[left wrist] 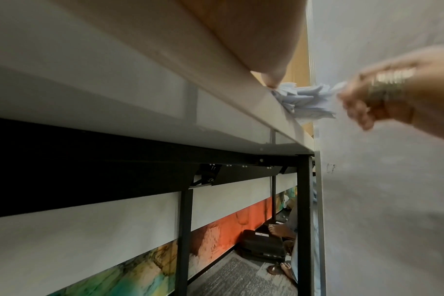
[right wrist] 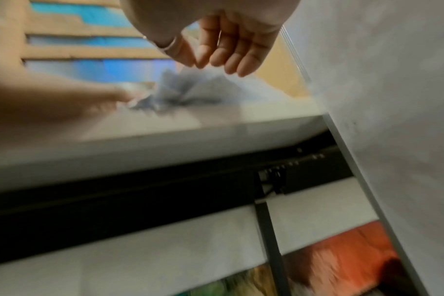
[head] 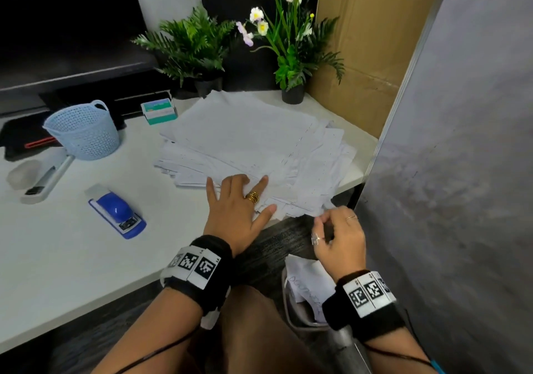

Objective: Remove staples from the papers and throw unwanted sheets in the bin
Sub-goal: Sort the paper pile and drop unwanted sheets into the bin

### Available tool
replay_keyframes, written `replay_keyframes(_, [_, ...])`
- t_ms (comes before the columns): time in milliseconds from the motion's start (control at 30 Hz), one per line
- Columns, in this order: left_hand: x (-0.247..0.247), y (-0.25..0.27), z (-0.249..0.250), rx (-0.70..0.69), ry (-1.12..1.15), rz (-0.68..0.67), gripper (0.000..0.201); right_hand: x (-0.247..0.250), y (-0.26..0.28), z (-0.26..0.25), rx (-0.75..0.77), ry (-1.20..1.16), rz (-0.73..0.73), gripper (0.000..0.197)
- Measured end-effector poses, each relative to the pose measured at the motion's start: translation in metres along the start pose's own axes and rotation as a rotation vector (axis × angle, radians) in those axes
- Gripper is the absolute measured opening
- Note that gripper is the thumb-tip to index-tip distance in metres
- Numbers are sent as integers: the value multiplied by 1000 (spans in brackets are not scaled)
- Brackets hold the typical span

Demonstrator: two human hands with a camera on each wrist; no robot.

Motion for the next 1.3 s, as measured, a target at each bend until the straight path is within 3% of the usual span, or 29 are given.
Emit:
replay_keyframes(67, [3, 0, -2, 13, 64, 30, 68, 13, -20, -21, 3, -19, 81, 21])
replay_keyframes(133, [3, -1, -2, 7, 104, 20, 70, 10, -38, -37, 10, 31, 51, 16])
replay_keyframes(200, [-2, -2, -2, 2, 111, -52, 78, -10, -54, -45, 23, 150, -120, 13])
replay_keyframes(267, [-1, -1, -3, 13, 164, -66, 82, -35, -64, -47, 59, 243, -352, 31])
replay_keyframes(367, [4, 2, -6, 34, 351, -37, 67, -58, -75, -48, 85, 251, -564, 42])
replay_keyframes(467, [6, 2, -8, 47, 475, -46, 47, -67, -83, -46, 102, 273, -602, 33])
replay_keyframes(667, [6, 5, -10, 63, 540, -28, 44, -73, -87, -37, 165, 334, -737, 38])
replay_keyframes(800, [6, 5, -11, 82, 574, -12, 44, -70, -91, -44, 249, 396, -689, 28])
replay_keyframes(1067, [7, 9, -9, 109, 599, -26, 46, -70, -83, -40, 184, 243, -628, 25])
replay_keyframes(1200, [11, 9, -8, 107, 590, -10, 47, -56, -91, -45, 106, 47, -439, 14])
replay_keyframes(1300, [10, 9, -10, 121, 605, -1, 48, -38, -95, -52, 126, 137, -304, 16])
Point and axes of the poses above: each hand's wrist, its own y-axis away from the middle knuckle, its own x-axis out of the back of the hand, z = x × y, the point moved 7 cm from there along -y, towards the middle knuckle, and after that the axes turned 5 degrees about y, right-handed, at the moved point
